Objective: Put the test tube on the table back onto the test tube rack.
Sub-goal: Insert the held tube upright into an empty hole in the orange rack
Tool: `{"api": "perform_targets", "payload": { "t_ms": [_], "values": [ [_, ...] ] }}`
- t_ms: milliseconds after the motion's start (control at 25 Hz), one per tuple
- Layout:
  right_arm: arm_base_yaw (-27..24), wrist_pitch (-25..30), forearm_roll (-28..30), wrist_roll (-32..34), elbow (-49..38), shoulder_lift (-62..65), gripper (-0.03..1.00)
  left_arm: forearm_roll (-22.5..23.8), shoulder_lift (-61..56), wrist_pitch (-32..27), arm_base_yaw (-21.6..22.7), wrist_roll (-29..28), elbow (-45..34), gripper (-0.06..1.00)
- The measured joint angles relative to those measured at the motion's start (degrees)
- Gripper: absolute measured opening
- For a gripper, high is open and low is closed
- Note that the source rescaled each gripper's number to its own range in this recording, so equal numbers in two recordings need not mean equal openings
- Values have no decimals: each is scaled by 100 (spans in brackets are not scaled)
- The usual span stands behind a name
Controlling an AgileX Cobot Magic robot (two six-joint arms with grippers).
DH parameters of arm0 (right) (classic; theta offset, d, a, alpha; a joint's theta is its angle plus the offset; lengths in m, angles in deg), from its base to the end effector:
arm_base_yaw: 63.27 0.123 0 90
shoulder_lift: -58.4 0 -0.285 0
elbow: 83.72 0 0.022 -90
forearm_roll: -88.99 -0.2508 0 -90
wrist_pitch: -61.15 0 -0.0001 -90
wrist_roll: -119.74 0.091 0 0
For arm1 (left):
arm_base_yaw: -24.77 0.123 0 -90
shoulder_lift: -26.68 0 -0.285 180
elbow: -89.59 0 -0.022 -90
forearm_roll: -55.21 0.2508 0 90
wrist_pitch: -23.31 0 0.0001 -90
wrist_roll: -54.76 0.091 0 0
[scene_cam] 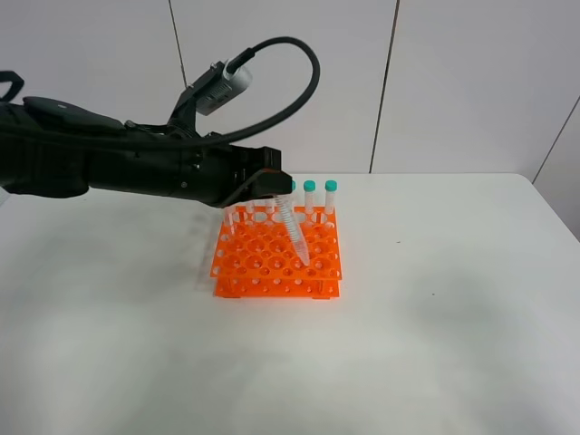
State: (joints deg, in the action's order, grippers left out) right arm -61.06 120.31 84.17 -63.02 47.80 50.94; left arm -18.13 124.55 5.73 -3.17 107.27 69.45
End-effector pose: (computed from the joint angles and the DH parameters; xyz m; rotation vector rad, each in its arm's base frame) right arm -0.0052 0.0064 0.2802 -0.0898 2.0053 0.0939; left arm 0.2912 -0.1843 0.2592 0.3302 2.2072 -0.7897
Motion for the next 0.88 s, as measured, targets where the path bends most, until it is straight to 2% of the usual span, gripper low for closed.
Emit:
{"api": "perform_targets", "payload": {
  "t_ms": [120,240,280,400,480,560,760,880],
  "values": [
    [0,0,0,0,0,0,100,1875,-397,665,-241,-1372,0,0],
    [0,0,0,0,0,0,100,3503,-763,1145,-629,-2583,17,0],
    [0,0,0,0,0,0,100,4011,-838,1231,-756,-2896,17,0],
    [0,0,0,0,0,0,100,5146,-830,1441,-1144,-3523,17,0],
    [0,0,0,0,0,0,100,5615,-705,1658,-1249,-3848,17,0],
    [0,0,0,0,0,0,100,5840,-556,1891,-1231,-4009,17,0],
    [0,0,0,0,0,0,100,5952,-187,2557,-1031,-4066,17,0],
    [0,0,0,0,0,0,100,5956,-14,2884,-917,-3753,17,0]
  ]
}}
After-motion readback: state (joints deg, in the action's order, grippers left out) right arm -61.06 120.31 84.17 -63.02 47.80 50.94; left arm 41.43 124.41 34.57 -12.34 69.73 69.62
